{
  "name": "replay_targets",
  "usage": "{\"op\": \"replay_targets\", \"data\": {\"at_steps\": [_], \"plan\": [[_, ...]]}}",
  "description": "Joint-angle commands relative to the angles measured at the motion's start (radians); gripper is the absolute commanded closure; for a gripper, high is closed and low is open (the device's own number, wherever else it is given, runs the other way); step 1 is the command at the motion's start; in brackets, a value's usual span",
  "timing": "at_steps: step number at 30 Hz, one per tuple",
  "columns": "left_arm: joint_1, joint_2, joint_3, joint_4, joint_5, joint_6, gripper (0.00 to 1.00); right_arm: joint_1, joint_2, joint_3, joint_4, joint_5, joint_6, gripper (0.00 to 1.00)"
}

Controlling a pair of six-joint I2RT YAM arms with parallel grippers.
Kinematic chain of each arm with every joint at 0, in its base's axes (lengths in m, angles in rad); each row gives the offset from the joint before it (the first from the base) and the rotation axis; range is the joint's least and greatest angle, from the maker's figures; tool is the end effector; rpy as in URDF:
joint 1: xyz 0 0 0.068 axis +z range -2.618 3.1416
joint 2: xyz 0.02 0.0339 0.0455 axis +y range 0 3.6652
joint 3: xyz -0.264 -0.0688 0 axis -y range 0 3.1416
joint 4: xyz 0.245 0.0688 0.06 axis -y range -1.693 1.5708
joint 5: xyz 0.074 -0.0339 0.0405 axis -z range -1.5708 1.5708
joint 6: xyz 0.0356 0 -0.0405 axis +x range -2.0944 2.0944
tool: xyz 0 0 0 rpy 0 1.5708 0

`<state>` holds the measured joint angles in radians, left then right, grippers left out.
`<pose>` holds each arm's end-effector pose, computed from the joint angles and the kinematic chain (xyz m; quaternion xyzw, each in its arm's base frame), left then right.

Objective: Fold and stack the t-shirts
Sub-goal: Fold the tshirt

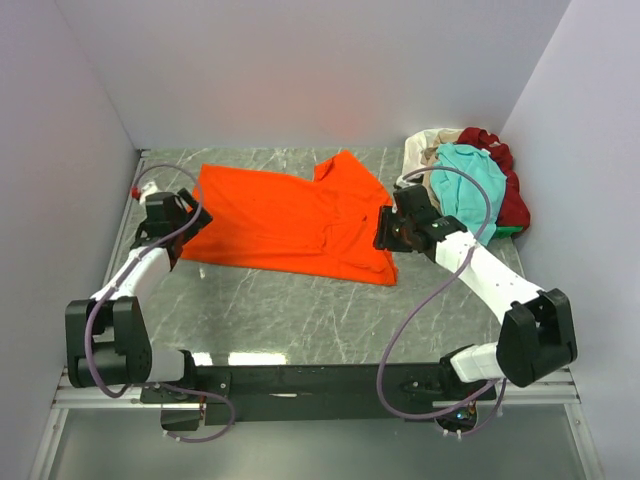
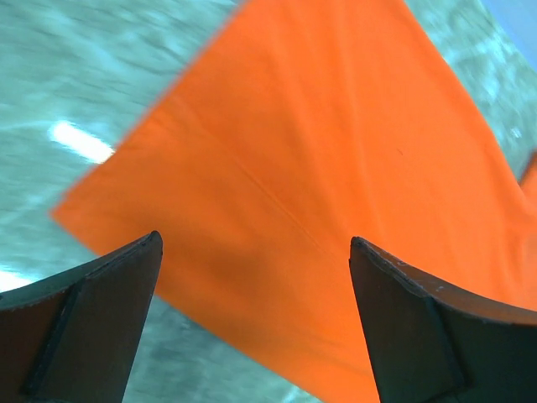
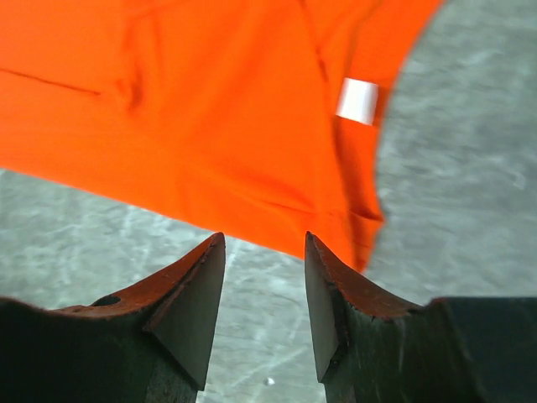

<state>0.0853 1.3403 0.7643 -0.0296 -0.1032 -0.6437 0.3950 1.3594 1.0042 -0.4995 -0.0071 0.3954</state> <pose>0.2864 0.0282 0.2251 -0.3377 0.8180 -0.0838 0.4581 0.2649 0.1107 0.2600 -0.0011 0.9366 0.1380 0.3222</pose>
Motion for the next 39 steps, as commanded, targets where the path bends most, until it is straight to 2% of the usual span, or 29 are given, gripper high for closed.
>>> {"op": "replay_targets", "data": {"at_steps": [1,6,12,17,22,28,39], "plan": [[-0.045,0.031,0.056,0.022,0.003,-0.013,0.01,0.008,0.029,-0.016,0.126,-0.129,0.005,0.50],[-0.052,0.141,0.066,0.114,0.097,-0.042,0.01,0.008,0.114,-0.041,0.239,-0.208,0.026,0.50],[-0.052,0.292,0.066,0.194,0.186,-0.074,0.01,0.008,0.228,-0.056,0.294,-0.238,0.052,0.51],[-0.019,0.350,0.050,0.200,0.269,-0.086,0.01,0.008,0.290,-0.070,0.296,-0.225,0.059,0.54],[0.031,0.310,-0.051,0.241,0.293,-0.100,0.01,0.013,0.313,-0.087,0.240,-0.143,0.066,0.57],[0.036,0.243,-0.155,0.247,0.326,-0.099,0.00,0.021,0.284,-0.137,0.191,-0.071,0.066,0.57],[0.036,0.007,-0.309,0.171,0.244,-0.097,0.00,0.021,0.181,-0.219,0.147,-0.044,0.082,0.57]]}}
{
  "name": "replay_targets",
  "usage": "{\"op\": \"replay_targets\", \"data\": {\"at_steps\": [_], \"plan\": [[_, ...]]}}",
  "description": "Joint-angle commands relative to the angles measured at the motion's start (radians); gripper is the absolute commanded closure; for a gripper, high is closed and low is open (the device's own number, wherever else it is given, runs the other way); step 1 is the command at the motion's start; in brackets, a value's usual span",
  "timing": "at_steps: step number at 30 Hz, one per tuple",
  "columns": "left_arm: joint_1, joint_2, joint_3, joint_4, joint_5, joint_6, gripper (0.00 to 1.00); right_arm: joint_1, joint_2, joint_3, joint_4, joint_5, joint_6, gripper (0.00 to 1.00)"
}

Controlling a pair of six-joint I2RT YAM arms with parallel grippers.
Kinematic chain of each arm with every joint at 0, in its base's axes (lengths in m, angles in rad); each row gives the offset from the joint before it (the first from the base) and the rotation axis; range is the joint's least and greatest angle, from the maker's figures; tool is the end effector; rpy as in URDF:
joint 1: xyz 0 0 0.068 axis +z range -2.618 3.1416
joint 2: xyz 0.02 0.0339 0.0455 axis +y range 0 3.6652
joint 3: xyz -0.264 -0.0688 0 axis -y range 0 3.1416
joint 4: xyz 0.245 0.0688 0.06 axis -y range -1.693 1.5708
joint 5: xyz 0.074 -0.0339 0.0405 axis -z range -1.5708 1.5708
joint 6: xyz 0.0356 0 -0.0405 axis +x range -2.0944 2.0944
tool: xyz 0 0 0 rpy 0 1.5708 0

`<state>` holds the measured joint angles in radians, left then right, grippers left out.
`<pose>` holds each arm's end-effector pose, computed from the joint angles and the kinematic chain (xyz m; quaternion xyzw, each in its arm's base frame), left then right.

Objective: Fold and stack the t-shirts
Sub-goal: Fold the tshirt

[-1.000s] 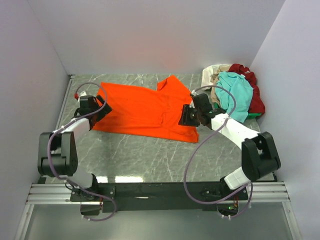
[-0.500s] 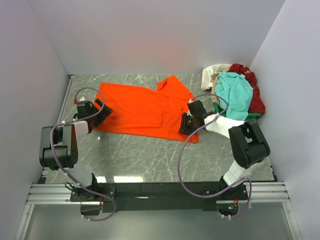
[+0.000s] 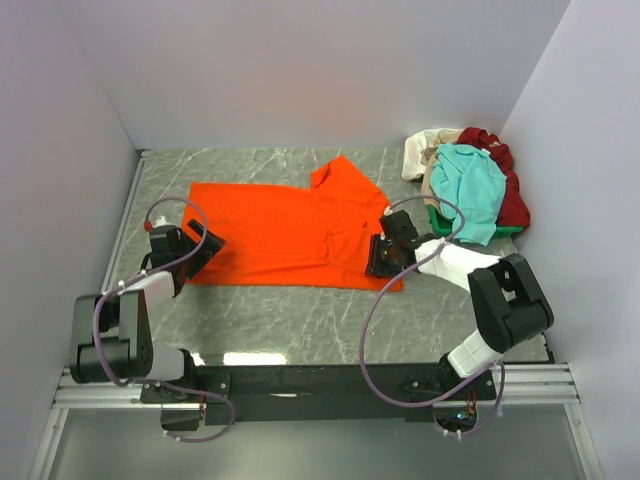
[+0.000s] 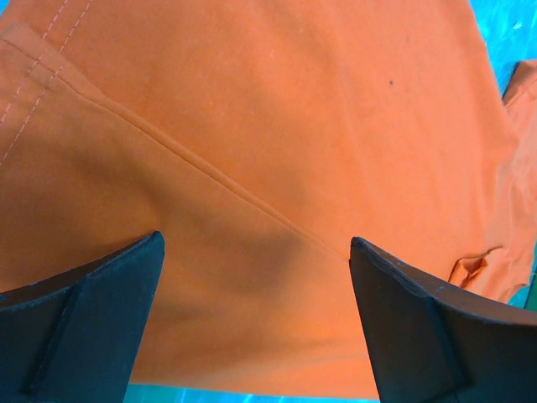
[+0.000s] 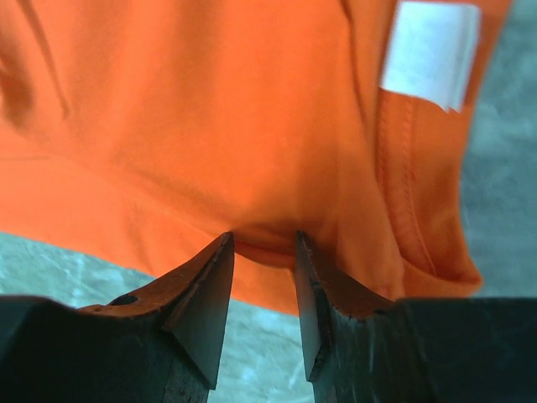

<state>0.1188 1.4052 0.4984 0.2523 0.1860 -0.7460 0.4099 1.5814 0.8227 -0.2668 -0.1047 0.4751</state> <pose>0.2601 0.0244 0.1516 -0.3369 0.8280 -0.2151 0.3932 0.2724 0.1224 0.1589 0.0173 0.9617 0.1607 0.2214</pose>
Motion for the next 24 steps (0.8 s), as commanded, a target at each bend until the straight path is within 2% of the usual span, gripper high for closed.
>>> {"op": "replay_targets", "data": {"at_steps": [1,8,14,19,24], "plan": [[0.002,-0.080,-0.047,-0.125,-0.049,0.007,0.01,0.006,-0.050,-0.048,-0.087,0.056,0.003,0.57],[0.001,-0.290,-0.077,-0.225,-0.100,0.007,0.00,0.010,-0.124,-0.071,-0.100,0.051,0.000,0.57],[-0.001,-0.380,-0.035,-0.249,-0.074,0.051,0.01,0.020,-0.147,0.041,-0.156,0.068,-0.036,0.56],[-0.013,-0.350,0.005,-0.229,-0.100,0.065,0.01,0.033,-0.137,0.145,-0.131,0.025,-0.056,0.55],[-0.060,-0.198,0.084,-0.190,-0.074,0.069,0.01,0.043,-0.048,0.231,-0.051,-0.082,-0.061,0.55]]}}
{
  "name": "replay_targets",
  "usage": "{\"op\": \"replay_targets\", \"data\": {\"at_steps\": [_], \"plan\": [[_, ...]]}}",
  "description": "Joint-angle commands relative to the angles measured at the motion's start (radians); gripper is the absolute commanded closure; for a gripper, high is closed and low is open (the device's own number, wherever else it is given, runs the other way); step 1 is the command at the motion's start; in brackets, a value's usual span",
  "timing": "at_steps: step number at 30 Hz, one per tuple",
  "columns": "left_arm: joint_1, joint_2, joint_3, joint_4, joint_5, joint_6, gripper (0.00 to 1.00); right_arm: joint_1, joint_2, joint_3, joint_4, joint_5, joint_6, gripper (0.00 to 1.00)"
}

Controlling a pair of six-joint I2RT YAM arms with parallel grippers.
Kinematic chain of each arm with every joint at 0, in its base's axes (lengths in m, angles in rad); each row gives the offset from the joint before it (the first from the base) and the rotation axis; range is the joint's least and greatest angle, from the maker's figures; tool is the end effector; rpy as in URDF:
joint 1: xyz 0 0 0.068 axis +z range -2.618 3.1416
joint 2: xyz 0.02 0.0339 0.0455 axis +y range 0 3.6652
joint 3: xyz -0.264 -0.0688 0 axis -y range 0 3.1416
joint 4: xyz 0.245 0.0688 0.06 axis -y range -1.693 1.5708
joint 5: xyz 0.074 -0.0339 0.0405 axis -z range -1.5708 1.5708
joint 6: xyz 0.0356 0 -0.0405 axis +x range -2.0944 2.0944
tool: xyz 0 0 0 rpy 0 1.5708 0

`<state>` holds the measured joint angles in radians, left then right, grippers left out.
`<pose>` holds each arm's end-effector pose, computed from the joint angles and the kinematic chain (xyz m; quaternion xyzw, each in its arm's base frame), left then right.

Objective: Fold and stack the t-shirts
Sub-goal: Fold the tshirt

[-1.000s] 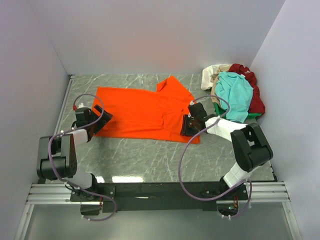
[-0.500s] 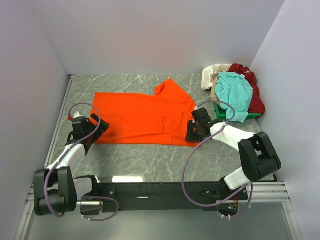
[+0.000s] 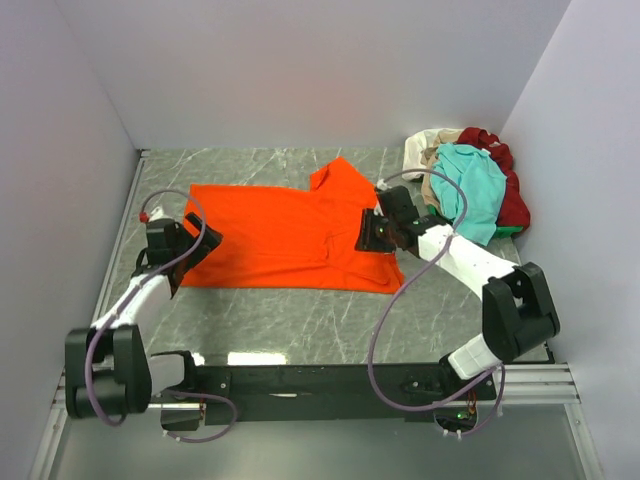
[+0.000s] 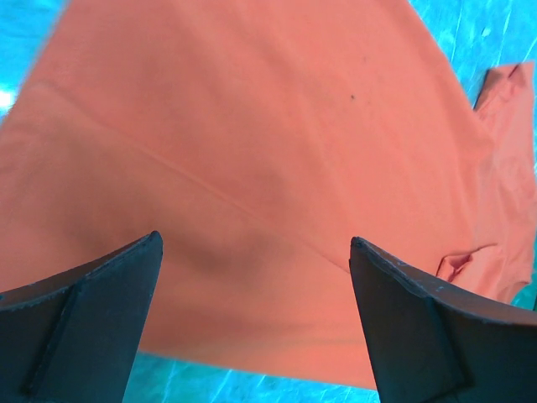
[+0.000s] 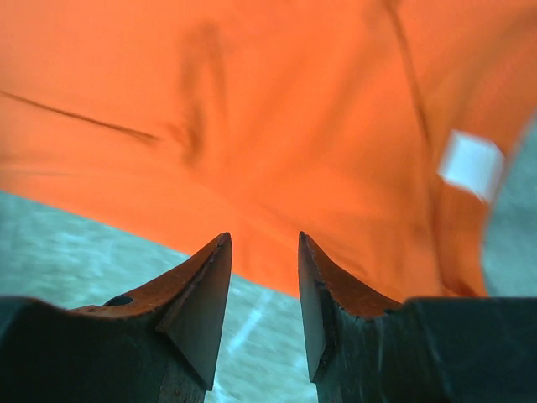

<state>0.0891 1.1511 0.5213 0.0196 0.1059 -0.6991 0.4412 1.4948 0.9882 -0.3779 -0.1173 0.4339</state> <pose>0.2348 0.0172 0.1961 -0.3175 0.8271 -0.1833 0.4260 0.2809 0.1373 0.2257 -0.0232 0.9400 0.1923 0.2808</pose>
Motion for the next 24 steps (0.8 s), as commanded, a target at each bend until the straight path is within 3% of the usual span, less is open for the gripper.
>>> {"op": "replay_targets", "data": {"at_steps": [1,7,13,24], "plan": [[-0.040,0.074,0.072,0.049,0.006,0.021,0.01,0.016,0.077,0.079,0.066,-0.082,-0.020,0.55],[-0.060,0.191,0.124,0.115,0.031,0.021,0.00,0.027,0.214,0.144,0.103,-0.113,-0.011,0.55],[-0.061,0.308,0.099,0.172,0.080,0.030,0.01,0.036,0.268,0.104,0.135,-0.097,0.005,0.55],[-0.058,0.306,-0.024,0.194,0.077,-0.023,0.00,0.056,0.265,-0.045,0.114,-0.004,0.032,0.56]]}}
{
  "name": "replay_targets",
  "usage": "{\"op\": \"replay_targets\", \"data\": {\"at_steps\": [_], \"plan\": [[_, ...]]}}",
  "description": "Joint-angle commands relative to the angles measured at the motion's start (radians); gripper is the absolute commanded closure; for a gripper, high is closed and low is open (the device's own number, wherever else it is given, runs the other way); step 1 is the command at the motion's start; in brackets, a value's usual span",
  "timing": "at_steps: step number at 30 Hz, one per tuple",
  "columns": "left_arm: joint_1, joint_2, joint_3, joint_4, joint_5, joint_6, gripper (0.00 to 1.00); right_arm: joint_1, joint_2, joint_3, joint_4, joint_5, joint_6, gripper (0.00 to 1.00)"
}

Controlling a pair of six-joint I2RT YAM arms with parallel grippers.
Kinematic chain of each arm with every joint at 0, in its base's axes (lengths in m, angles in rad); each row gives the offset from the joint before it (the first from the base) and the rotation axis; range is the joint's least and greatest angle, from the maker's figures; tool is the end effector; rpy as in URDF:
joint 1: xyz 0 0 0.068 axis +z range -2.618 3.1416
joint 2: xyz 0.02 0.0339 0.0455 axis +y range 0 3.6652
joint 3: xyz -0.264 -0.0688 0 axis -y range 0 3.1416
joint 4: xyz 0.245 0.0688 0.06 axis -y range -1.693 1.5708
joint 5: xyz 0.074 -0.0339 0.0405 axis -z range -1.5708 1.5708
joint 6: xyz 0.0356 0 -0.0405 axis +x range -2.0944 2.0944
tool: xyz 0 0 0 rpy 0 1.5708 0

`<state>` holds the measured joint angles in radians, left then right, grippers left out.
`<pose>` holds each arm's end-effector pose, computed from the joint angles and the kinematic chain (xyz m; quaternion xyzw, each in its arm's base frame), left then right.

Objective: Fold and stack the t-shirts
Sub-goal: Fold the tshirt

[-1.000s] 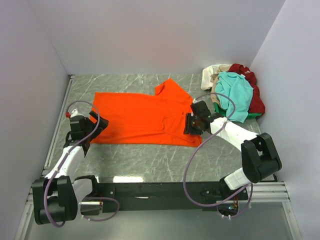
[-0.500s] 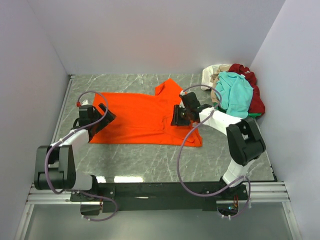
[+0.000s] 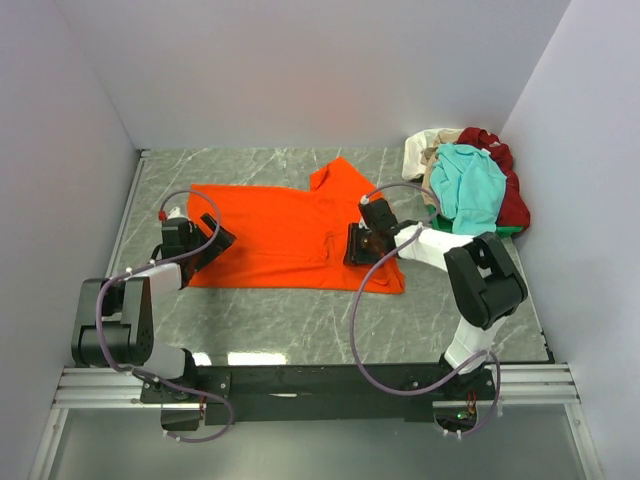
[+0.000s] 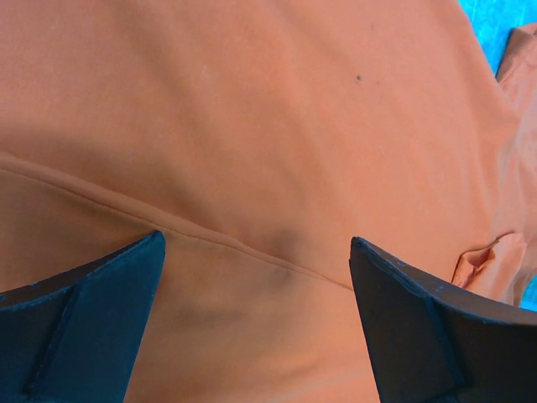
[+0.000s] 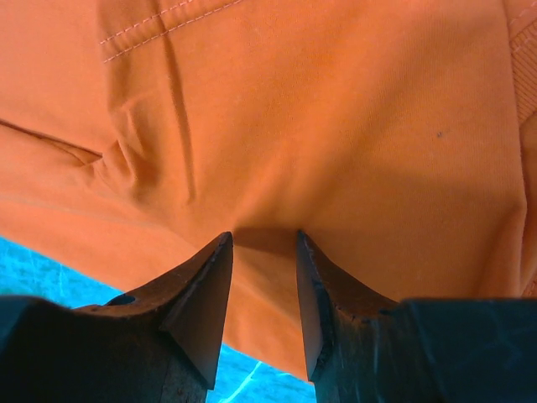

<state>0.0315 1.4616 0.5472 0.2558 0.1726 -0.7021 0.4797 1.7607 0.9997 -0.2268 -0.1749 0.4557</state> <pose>0.2746 0.0025 0.1517 -0.2853 0.8486 -0.2175 0.3889 0.3065 0.1664 0.1562 -0.0365 0.9538 0.2037 0.2178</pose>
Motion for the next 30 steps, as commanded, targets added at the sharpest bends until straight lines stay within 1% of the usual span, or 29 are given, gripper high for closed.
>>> {"op": "replay_targets", "data": {"at_steps": [1,3,5,11,19,28,30], "plan": [[-0.001,-0.016,-0.070,-0.050,0.007,-0.025,0.01,0.020,-0.006,-0.067,-0.040,0.060,0.018,0.56],[-0.001,-0.039,-0.093,-0.046,0.031,-0.042,0.01,0.028,-0.021,-0.105,-0.042,0.060,0.023,0.56],[-0.001,-0.084,-0.098,-0.078,0.036,-0.057,0.00,0.043,-0.038,-0.142,-0.049,0.069,0.035,0.57],[-0.001,-0.214,-0.130,-0.135,-0.010,-0.077,0.01,0.088,-0.096,-0.187,-0.100,0.130,0.066,0.56],[-0.001,-0.362,-0.168,-0.231,-0.074,-0.079,0.01,0.151,-0.168,-0.233,-0.138,0.169,0.112,0.56],[-0.001,-0.455,-0.152,-0.314,-0.108,-0.063,0.00,0.165,-0.222,-0.273,-0.166,0.201,0.121,0.56],[-0.001,-0.464,-0.139,-0.319,-0.113,-0.054,0.01,0.163,-0.230,-0.260,-0.158,0.178,0.112,0.55]]}}
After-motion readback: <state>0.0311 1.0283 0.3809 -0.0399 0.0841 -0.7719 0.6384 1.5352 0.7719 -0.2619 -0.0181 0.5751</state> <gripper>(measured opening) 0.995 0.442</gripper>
